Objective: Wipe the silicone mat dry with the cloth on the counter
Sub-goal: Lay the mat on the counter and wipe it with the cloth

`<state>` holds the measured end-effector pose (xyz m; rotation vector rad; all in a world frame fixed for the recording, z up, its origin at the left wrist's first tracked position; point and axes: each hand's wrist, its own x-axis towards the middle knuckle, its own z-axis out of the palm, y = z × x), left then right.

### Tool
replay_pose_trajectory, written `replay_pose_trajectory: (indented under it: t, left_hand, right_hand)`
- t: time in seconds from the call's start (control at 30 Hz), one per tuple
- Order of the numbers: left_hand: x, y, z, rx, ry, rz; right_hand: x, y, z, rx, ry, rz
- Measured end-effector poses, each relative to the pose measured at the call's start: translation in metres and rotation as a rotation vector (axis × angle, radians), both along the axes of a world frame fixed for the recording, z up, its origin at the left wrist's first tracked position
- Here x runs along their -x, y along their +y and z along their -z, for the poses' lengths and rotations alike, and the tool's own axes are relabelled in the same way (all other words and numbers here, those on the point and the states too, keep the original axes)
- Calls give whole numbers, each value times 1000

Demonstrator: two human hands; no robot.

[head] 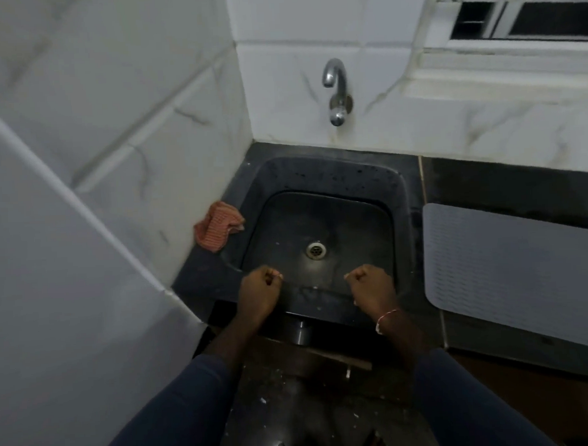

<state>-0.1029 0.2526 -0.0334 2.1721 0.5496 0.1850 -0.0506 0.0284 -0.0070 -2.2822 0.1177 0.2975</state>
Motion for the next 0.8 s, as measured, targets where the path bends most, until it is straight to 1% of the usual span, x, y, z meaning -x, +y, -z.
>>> replay_pose_trajectory:
  t: [0.13, 0.17, 0.27, 0.4, 0.43, 0.5, 0.57, 0.6, 0.63, 0.67, 0.73, 0.8]
  left_hand:
    - [-2, 47, -9, -122, -9, -38]
    - [-6, 61, -10, -178, -19, -34]
    - [-22, 97, -10, -445, -38, 36]
    - [-57, 140, -4, -687, -7, 163]
    - [-65, 147, -1, -739, 38, 223]
    - [-79, 151, 7, -833, 203, 330]
    - [-86, 152, 17, -848, 347, 367]
    - [-87, 154, 22, -841, 374, 365]
    - [-88, 155, 27, -830, 361, 366]
    - [-88, 157, 31, -834, 301, 356]
    - [-88, 162, 37, -807, 165, 321]
    - [-91, 169, 39, -709, -17, 243]
  right_hand:
    - [-4, 49, -8, -48, 9, -40]
    - [-5, 61, -9, -62, 11, -47]
    - [-6, 92, -15, -95, 15, -81]
    - [-7, 130, -26, -69, -3, -190]
    - [-7, 137, -29, -58, -12, -210]
    - [-7, 147, -37, -30, -38, -246]
    - [-8, 155, -39, -4, -57, -278]
    - [-8, 158, -40, 10, -56, -299]
    - [-8, 161, -40, 21, -46, -313]
    - [-8, 163, -40, 26, -32, -327]
    - [-8, 166, -40, 28, -5, -343]
    - [-5, 165, -41, 23, 0, -346]
